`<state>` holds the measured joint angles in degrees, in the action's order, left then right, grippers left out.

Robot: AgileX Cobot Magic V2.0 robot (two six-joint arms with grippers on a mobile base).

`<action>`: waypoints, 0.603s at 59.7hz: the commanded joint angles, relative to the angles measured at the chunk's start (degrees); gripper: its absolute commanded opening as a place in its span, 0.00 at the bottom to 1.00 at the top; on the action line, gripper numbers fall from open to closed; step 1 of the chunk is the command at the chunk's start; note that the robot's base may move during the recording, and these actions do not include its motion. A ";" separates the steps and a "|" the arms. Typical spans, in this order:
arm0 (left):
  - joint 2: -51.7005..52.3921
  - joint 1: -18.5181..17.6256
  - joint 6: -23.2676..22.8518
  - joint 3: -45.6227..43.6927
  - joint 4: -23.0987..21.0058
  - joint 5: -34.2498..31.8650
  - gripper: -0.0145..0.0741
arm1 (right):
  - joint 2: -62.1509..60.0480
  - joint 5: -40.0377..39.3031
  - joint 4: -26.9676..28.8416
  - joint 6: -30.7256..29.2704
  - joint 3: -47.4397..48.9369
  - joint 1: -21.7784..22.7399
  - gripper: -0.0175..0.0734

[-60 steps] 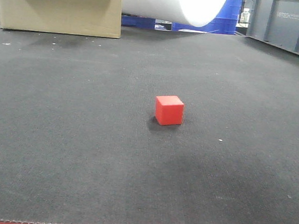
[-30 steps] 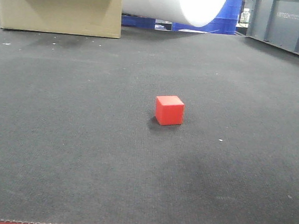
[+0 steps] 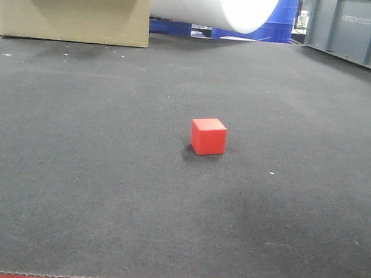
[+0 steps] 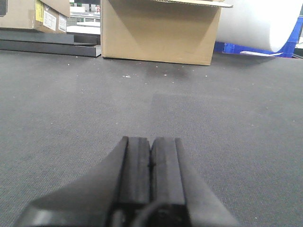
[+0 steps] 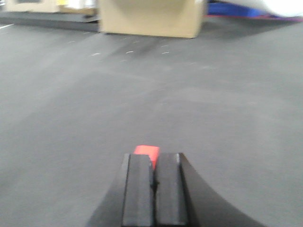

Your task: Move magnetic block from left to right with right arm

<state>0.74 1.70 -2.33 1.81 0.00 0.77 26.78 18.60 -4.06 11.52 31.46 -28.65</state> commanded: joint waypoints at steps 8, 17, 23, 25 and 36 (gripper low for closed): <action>0.81 0.05 -0.38 0.53 0.00 -5.15 0.03 | -9.30 -10.57 10.50 -12.95 -6.29 14.59 0.26; 0.81 0.05 -0.38 0.53 0.00 -5.15 0.03 | -16.83 -14.60 11.18 -13.47 -14.35 22.85 0.26; 0.81 0.05 -0.38 0.53 0.00 -5.15 0.03 | -21.14 -17.45 11.18 -13.47 -19.57 27.16 0.26; 0.81 0.05 -0.38 0.53 0.00 -5.15 0.03 | -22.35 -18.27 11.18 -13.47 -21.10 28.24 0.26; 0.81 0.05 -0.38 0.53 0.00 -5.15 0.03 | -26.75 -21.00 11.02 -13.47 -28.12 31.57 0.26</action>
<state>0.74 1.70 -2.33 1.81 0.00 0.77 0.58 4.45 6.74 -1.42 3.89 2.06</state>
